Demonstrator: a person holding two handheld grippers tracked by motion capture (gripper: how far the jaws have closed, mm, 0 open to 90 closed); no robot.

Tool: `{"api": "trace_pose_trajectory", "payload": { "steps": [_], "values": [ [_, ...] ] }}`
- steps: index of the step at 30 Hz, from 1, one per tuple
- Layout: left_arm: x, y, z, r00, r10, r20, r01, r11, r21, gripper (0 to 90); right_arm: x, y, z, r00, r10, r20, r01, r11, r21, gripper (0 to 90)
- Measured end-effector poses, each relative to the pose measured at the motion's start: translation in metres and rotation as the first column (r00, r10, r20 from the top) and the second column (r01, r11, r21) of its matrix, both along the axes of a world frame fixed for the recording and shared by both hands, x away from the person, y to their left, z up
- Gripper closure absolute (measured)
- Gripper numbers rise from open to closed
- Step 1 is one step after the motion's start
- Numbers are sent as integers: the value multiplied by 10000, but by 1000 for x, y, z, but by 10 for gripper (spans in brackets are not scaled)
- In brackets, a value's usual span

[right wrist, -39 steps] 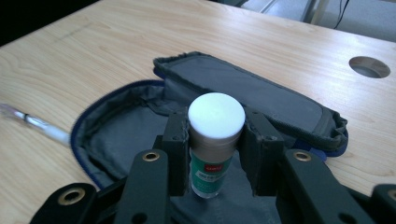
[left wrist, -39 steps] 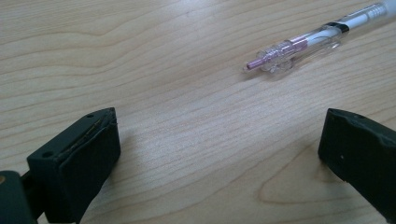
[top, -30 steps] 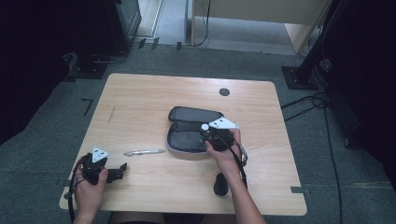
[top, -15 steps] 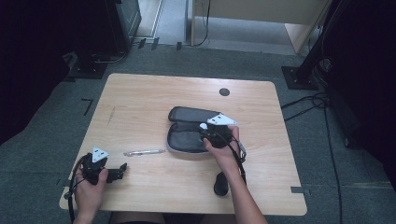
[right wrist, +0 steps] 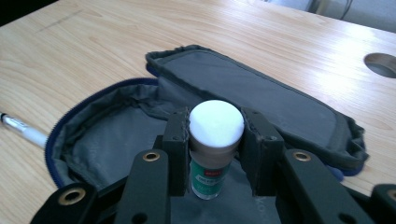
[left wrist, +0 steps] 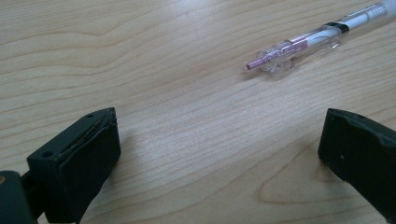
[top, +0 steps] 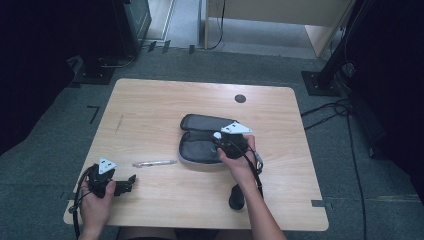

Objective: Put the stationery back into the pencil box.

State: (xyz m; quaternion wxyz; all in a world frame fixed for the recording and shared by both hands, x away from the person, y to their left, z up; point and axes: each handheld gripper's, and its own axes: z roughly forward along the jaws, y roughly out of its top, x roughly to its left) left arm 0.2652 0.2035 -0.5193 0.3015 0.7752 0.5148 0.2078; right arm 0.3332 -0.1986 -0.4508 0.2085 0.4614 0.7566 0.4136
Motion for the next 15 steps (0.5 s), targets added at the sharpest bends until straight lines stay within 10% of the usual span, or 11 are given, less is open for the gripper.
{"api": "trace_pose_trajectory", "payload": {
  "steps": [15],
  "values": [
    [0, 0, 0, 10000, 0, 1, 0, 10000, -1, 0, 10, 40, 1, 9974, 566, 451, -601, 9950, 793, 656]
  ]
}}
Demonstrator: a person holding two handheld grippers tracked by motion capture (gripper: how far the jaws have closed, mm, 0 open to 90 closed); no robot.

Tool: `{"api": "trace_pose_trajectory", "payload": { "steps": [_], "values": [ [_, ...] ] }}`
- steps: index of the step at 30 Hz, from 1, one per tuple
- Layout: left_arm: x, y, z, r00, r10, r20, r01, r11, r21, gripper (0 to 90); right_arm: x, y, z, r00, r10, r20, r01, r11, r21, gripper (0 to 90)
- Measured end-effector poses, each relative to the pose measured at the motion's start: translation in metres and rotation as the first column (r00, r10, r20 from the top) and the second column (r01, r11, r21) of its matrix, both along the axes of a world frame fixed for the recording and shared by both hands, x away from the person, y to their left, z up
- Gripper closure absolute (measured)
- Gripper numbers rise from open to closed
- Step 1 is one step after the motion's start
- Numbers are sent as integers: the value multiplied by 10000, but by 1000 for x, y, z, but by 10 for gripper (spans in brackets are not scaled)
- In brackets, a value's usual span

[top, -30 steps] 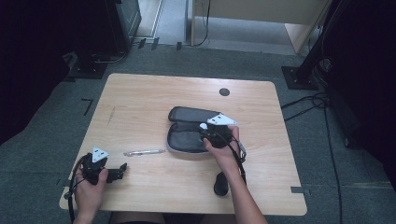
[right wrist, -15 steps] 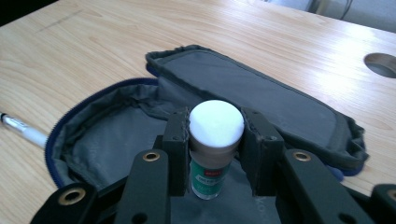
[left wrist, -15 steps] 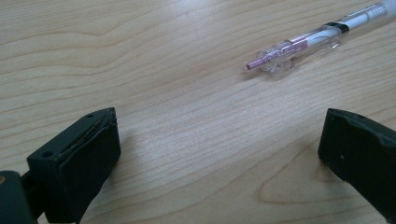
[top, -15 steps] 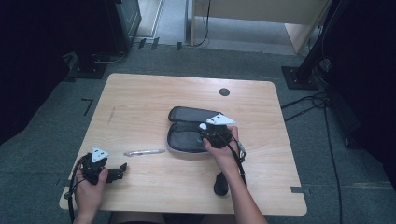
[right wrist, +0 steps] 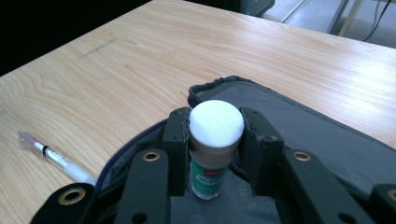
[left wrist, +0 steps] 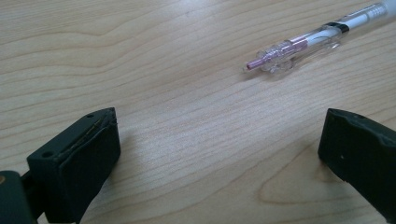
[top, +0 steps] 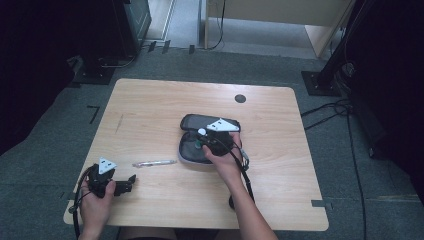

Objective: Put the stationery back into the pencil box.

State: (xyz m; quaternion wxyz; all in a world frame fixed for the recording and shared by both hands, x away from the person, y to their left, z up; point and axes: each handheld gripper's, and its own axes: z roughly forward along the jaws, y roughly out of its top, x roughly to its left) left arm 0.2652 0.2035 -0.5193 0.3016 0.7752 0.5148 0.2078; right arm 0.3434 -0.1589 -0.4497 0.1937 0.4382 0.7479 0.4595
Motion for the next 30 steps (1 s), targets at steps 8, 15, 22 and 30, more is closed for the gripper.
{"api": "trace_pose_trajectory", "payload": {
  "steps": [8, 15, 22, 30],
  "values": [
    [0, 0, 0, 10000, -39, 0, 39, 10000, 9, 0, 1, 2, -8, 9996, 227, -191, -228, 9997, -87, 656],
    [0, 0, 0, 10000, -40, -1, 40, 10000, 11, 0, -4, -16, -8, 9981, 379, -495, -386, 9992, -131, 656],
    [0, 0, 0, 10000, -46, 7, 46, 10000, 13, 0, -6, -43, -15, 9917, 446, -1205, -439, 9990, 84, 656],
    [0, 0, 0, 10000, -36, 16, 36, 10000, -4, 0, -4, -56, -32, 9805, 332, -1935, -434, 9979, -487, 656]
  ]
}}
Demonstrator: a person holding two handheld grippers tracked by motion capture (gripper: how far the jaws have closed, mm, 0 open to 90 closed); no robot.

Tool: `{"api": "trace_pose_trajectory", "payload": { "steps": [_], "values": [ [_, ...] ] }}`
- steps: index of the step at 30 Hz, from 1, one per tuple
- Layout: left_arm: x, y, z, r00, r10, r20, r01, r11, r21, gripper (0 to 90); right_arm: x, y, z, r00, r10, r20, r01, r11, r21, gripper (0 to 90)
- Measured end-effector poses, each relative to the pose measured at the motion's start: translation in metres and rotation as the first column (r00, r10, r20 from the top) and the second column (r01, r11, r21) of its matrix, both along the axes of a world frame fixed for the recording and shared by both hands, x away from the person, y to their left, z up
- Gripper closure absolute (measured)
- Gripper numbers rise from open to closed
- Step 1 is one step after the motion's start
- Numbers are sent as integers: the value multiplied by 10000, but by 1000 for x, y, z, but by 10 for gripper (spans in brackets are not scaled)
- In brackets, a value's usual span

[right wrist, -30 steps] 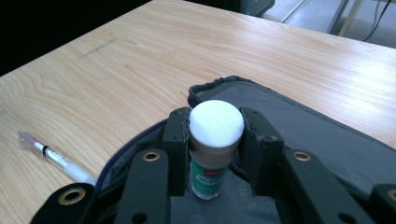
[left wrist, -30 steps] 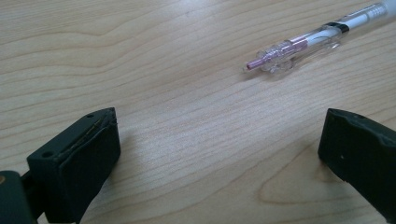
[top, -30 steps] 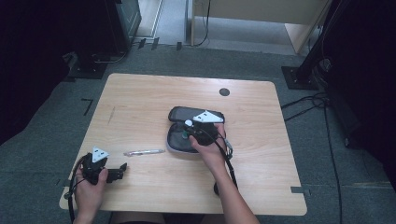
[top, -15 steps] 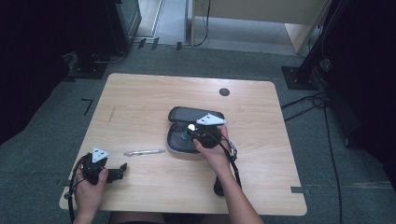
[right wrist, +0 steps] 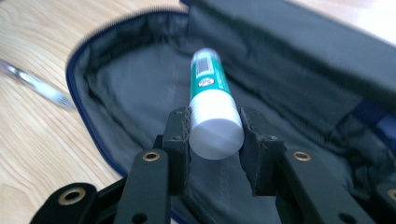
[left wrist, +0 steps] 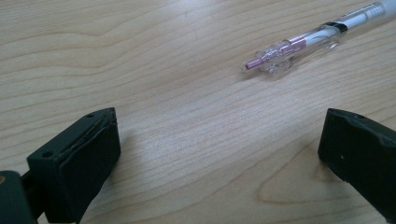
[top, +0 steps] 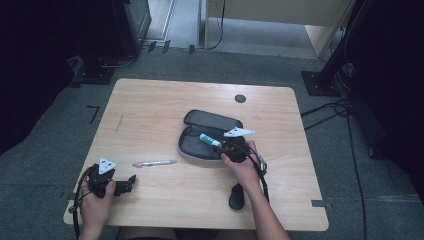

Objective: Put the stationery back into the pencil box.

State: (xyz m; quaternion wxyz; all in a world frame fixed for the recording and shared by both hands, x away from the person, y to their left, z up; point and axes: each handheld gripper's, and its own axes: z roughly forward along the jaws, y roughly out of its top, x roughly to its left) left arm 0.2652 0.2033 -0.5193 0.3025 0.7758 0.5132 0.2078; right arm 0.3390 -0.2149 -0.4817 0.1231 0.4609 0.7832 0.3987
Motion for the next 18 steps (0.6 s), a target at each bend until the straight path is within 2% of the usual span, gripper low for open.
{"api": "trace_pose_trajectory", "payload": {
  "steps": [3, 6, 9, 12, 15, 18],
  "values": [
    [0, 0, 0, 10000, -11, -9, 11, 10000, 14, 0, 1, -2, -5, 9997, -125, -222, 127, 9999, 66, 655],
    [0, 0, 0, 10000, -6, -3, 6, 10000, 7, 0, 4, -4, -6, 9991, -340, -241, 343, 9993, 127, 647],
    [0, 0, 0, 10000, -11, -8, 11, 10000, 16, 0, 6, -5, -5, 9975, -667, -238, 667, 9978, -12, 655],
    [0, 0, 0, 10000, -11, -9, 11, 10000, 18, 0, 8, -6, -3, 9956, -915, -175, 909, 9952, -354, 675],
    [0, 0, 0, 10000, -12, -8, 12, 10000, 17, 0, 8, -8, -1, 9949, -995, -182, 986, 9941, -462, 670],
    [0, 0, 0, 10000, -12, -8, 12, 10000, 18, 0, 7, -7, 0, 9961, -864, -186, 860, 9960, -245, 635]
  ]
}}
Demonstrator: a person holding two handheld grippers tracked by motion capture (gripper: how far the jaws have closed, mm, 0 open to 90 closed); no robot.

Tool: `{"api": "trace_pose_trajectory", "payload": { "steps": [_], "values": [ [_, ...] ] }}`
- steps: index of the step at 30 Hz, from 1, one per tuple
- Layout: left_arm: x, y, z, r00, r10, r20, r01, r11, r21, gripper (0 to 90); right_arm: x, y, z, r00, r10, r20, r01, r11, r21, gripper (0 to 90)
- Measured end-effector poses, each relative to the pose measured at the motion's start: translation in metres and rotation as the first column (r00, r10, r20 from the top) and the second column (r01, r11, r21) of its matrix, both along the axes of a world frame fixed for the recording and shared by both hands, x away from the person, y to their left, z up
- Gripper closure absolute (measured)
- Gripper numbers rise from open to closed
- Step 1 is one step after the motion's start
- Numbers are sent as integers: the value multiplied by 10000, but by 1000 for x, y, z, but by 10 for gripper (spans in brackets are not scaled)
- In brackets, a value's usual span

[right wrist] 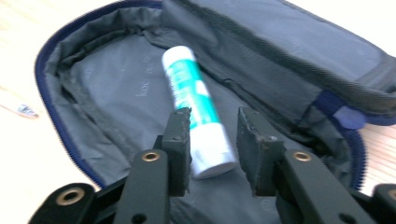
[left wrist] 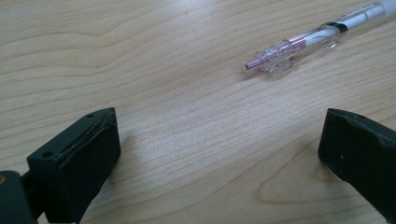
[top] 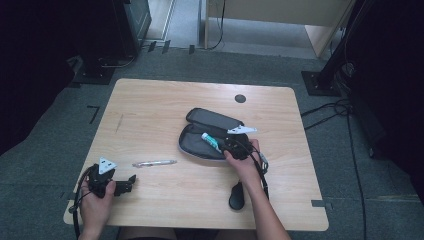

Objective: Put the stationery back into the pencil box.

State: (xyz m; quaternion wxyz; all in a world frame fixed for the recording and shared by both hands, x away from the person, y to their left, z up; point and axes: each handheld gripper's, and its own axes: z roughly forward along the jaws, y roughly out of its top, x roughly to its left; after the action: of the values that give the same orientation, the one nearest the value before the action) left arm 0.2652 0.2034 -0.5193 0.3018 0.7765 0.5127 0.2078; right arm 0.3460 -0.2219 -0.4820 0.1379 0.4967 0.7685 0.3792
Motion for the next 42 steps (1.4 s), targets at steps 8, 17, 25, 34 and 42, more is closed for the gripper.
{"api": "trace_pose_trajectory", "payload": {
  "steps": [8, 17, 25, 34, 42],
  "values": [
    [0, 0, 0, 10000, 1, 1, -1, 10000, -1, 0, -1, 8, -5, 9976, -527, 454, 597, 9833, -1716, 561],
    [0, 0, 0, 10000, 1, 2, -1, 10000, -3, 0, 6, 10, -9, 9879, -1204, 981, 1430, 9515, -2723, 551],
    [0, 0, 0, 10000, -1, -1, 1, 10000, -1, 0, -3, 9, 8, 9809, -1066, 1629, 1336, 9773, -1645, 533],
    [0, 0, 0, 10000, -44, 5, 44, 10000, 6, 0, -26, 5, 26, 9803, -429, 1929, 566, 9962, -660, 522],
    [0, 0, 0, 10000, -36, 10, 36, 10000, 1, 0, -59, -8, 30, 9795, -576, 1931, 669, 9969, -420, 415]
  ]
}}
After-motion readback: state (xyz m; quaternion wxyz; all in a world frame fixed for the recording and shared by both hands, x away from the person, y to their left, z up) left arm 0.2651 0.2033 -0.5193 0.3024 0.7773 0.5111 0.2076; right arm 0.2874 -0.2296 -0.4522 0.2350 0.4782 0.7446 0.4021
